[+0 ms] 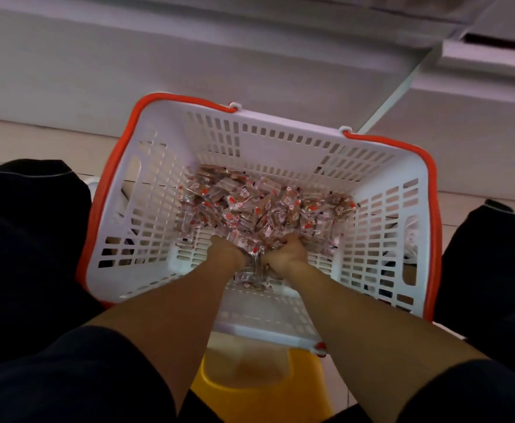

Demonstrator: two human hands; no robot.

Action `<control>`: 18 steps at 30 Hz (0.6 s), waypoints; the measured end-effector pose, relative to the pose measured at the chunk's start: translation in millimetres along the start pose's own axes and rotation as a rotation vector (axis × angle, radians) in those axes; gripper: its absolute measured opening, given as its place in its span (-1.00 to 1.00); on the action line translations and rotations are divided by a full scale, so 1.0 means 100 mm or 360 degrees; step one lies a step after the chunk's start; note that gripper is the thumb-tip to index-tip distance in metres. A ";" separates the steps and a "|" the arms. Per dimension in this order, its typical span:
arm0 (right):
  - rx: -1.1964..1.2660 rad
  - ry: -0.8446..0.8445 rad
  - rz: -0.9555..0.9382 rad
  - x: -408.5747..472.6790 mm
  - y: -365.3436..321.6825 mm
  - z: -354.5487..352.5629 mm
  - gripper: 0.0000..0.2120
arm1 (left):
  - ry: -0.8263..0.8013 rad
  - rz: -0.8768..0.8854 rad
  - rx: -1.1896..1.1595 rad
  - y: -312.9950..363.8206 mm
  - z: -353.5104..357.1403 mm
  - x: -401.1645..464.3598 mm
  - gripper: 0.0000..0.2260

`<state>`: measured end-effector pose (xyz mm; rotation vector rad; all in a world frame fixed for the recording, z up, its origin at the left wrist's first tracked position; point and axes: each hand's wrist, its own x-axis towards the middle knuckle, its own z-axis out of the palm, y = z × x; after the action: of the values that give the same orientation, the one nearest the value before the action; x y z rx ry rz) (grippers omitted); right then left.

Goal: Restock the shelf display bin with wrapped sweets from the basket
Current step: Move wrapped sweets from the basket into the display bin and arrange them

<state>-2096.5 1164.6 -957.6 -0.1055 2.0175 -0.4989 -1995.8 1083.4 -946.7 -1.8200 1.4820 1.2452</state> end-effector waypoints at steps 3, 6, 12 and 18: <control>0.0158 -0.0113 0.0053 0.00 0.00 -0.09 -0.54 | -0.0048 0.0080 0.0160 -0.02 -0.03 0.01 -0.50; 0.0352 -0.0208 0.0107 0.00 0.01 -0.13 -0.71 | -0.0201 0.0106 0.0128 -0.04 -0.09 0.00 -0.59; 0.0227 -0.0288 0.0187 -0.21 -0.04 -0.31 -0.86 | -0.0379 0.0119 0.0042 -0.04 -0.35 -0.18 -0.68; -0.0381 -0.0547 -0.0161 -0.59 -0.41 -0.82 -0.61 | -0.0743 0.0199 -0.0453 0.03 -0.74 -0.55 -0.95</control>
<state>-2144.5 1169.2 -859.6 -0.4139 1.7311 -0.2773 -1973.3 1049.6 -863.9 -1.4679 1.2141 1.8701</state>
